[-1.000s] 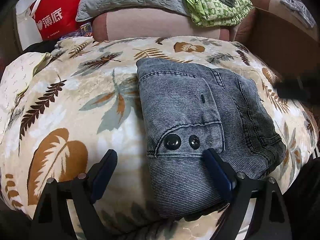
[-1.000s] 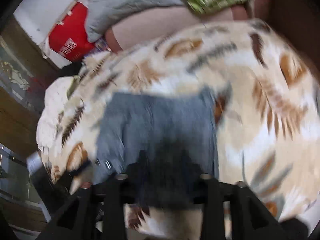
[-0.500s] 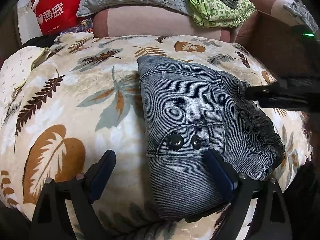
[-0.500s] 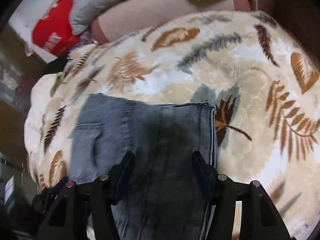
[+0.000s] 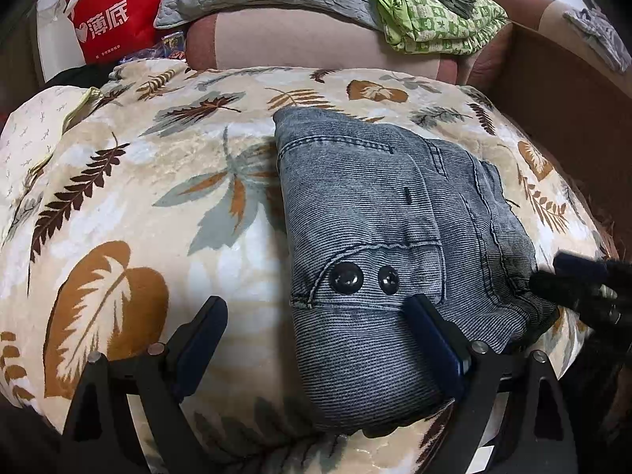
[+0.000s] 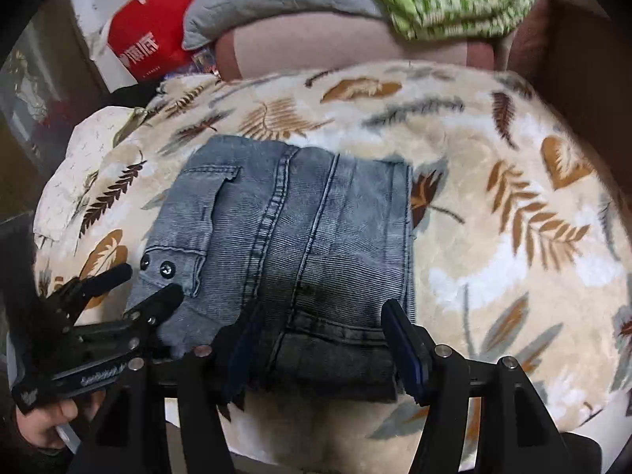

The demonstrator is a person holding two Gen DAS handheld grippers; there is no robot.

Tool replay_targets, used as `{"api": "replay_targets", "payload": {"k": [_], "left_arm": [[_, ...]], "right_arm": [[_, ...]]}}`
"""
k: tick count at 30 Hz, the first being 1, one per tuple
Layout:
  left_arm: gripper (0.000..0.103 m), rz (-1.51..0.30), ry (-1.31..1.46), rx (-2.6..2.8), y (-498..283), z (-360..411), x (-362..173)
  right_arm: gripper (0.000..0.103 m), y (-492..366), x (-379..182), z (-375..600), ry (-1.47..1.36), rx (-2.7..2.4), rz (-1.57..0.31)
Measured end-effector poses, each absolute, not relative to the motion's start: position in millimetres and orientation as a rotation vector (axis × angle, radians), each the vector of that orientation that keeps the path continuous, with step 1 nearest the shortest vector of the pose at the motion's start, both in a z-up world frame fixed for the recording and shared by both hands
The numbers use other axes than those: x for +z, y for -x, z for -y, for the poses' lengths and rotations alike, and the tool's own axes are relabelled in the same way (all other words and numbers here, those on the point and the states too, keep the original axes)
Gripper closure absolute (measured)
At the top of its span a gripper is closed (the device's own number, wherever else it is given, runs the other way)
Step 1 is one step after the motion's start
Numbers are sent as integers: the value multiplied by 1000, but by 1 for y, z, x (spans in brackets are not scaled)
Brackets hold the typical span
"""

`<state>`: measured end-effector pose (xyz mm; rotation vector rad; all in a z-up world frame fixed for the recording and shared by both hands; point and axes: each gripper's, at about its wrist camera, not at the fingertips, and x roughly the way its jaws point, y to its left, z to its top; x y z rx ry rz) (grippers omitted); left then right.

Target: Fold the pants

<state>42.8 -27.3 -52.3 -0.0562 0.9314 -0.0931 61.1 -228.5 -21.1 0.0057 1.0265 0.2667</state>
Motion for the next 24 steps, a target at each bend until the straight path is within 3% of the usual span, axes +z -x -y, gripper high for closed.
{"api": "replay_targets", "payload": {"k": [1,4,12,17,24], "left_arm": [[10,-932,55,-96,-43,27,-53],[10,-934,53,-99,-42,28,-53],[11,-859,338,-112,-40,-21,-25],[11,-988,542,-129,-54,-41,-51],[11,-1086,606,-215,-66,-22,-66]], "right_arm": [[37,-60,-29,227,17,261,-1057],[21,-60,-54,228,37,247,-1104],[21,-72,-14,232,24,273,-1073],[21,-111,22,216,13,339,-1068],[21,-224,44,105,102,526,-1269]]}}
